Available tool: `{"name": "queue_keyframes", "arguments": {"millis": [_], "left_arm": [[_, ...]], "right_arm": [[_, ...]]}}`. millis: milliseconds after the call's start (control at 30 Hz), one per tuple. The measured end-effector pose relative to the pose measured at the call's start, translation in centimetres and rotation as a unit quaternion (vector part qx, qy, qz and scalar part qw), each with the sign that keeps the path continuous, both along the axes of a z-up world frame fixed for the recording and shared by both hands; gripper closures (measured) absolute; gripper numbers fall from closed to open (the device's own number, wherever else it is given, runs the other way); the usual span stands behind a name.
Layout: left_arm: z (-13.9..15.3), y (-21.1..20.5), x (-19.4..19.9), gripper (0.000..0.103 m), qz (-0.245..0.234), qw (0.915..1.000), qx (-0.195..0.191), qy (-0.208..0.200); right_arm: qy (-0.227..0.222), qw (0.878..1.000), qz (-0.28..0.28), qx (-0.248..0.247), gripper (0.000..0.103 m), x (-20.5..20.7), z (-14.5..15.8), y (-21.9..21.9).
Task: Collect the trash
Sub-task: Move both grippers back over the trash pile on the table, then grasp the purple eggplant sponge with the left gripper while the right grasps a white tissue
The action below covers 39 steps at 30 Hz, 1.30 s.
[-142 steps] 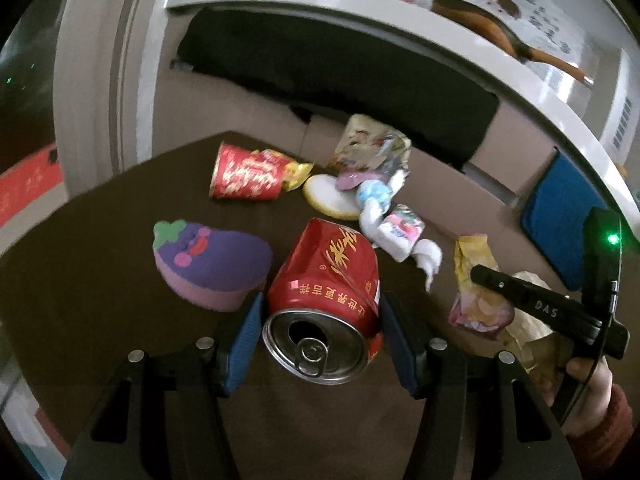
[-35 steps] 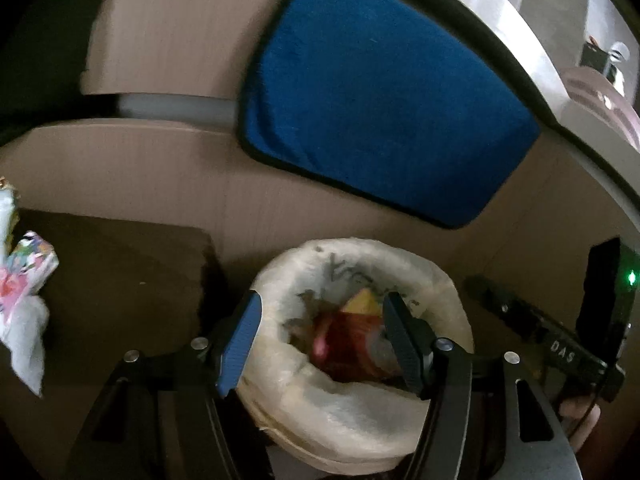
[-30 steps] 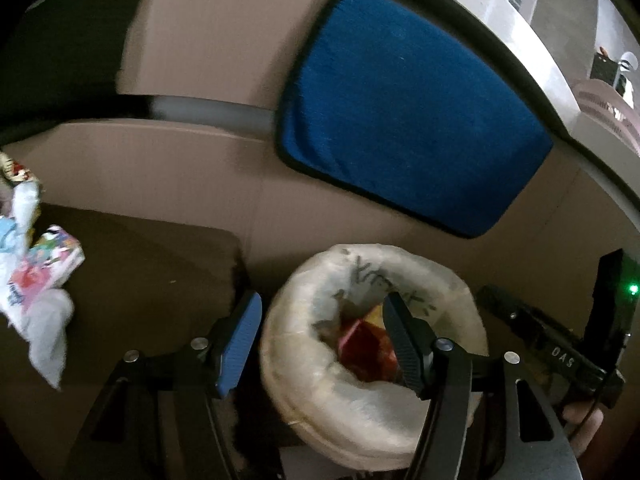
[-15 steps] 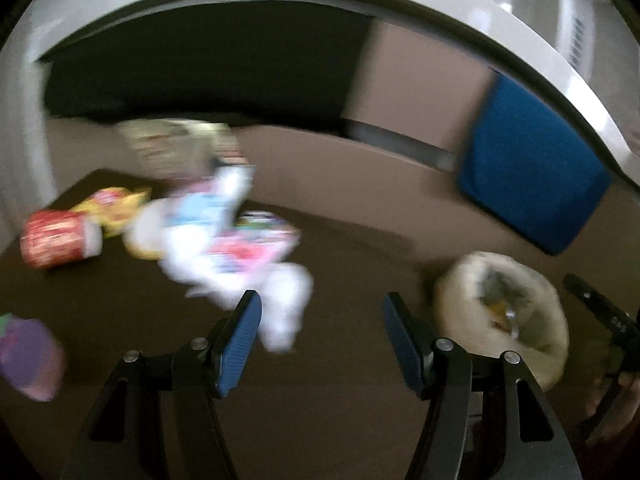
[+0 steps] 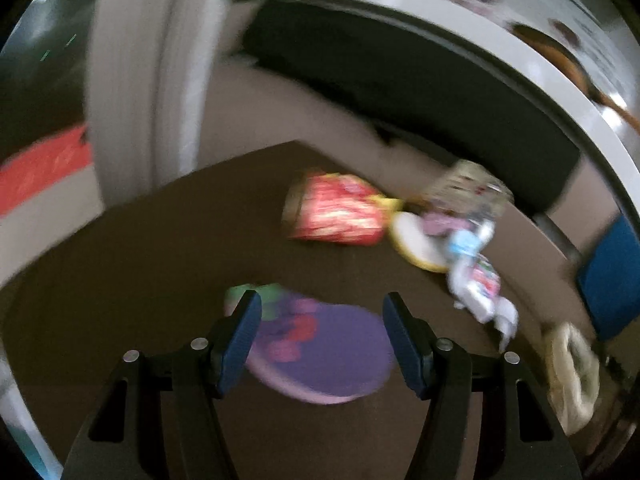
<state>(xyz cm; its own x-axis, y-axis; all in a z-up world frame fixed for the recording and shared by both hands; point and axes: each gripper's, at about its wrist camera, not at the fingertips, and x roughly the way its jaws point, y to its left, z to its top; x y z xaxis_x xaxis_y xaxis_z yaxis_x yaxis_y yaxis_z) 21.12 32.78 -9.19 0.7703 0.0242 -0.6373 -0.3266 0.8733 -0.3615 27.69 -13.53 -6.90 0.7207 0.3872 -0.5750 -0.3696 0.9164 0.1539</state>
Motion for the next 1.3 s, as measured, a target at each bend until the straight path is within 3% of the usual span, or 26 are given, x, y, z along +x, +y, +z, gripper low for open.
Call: {"name": "queue_keyframes", "arguments": {"millis": [67,200,367,467,667,733,833,867,967,1133,1300], "left_arm": [[-1.3,2.3,-0.8,0.04,0.027,0.998,-0.055,0.015],[-3.6,3.4,-1.7,0.04,0.029,0.989,-0.141,0.034],[-4.0,2.5,-1.0,0.04,0.018,0.9818,-0.187,0.032],[-4.0,1.7,1.0,0.04,0.021,0.9846,-0.17,0.034],[-2.8,-1.7,6.0,0.038,-0.018,0.9972,-0.044,0.058],[-2.6,-2.5,7.3,0.038,-0.035,0.997,-0.03,0.063],[-2.6,-3.8,8.7,0.038,-0.102,0.992,-0.037,0.064],[-2.6,-4.6,9.0,0.038,-0.135,0.9883,-0.029,0.064],[-2.0,-5.5,8.9,0.038,-0.164,0.9849,0.003,0.055],[-0.7,-4.4,6.7,0.038,-0.126,0.9906,-0.033,0.04],[-0.6,-4.0,5.6,0.038,-0.098,0.9919,-0.068,0.045]], "right_arm": [[0.005,1.0,0.015,-0.008,0.06,0.1,-0.2,2.0],[0.01,0.999,0.041,-0.03,0.06,-0.1,-0.7,5.3],[0.018,0.998,0.049,-0.031,0.06,0.2,-0.9,7.3],[0.024,0.998,0.051,-0.032,0.06,0.2,-1.1,7.7],[0.024,0.997,0.049,-0.058,0.06,-0.3,-2.0,7.7],[0.029,0.997,0.048,-0.056,0.06,0.1,-2.2,7.5],[0.035,0.997,0.054,-0.042,0.06,1.1,-2.5,7.6],[0.036,0.997,0.058,-0.039,0.06,1.4,-2.5,7.8],[0.034,0.995,0.08,-0.04,0.06,2.8,-2.9,9.4],[0.047,0.996,0.074,-0.021,0.06,6.2,-3.8,11.7],[0.087,0.995,0.054,-0.014,0.06,10.0,-6.0,13.5]]}}
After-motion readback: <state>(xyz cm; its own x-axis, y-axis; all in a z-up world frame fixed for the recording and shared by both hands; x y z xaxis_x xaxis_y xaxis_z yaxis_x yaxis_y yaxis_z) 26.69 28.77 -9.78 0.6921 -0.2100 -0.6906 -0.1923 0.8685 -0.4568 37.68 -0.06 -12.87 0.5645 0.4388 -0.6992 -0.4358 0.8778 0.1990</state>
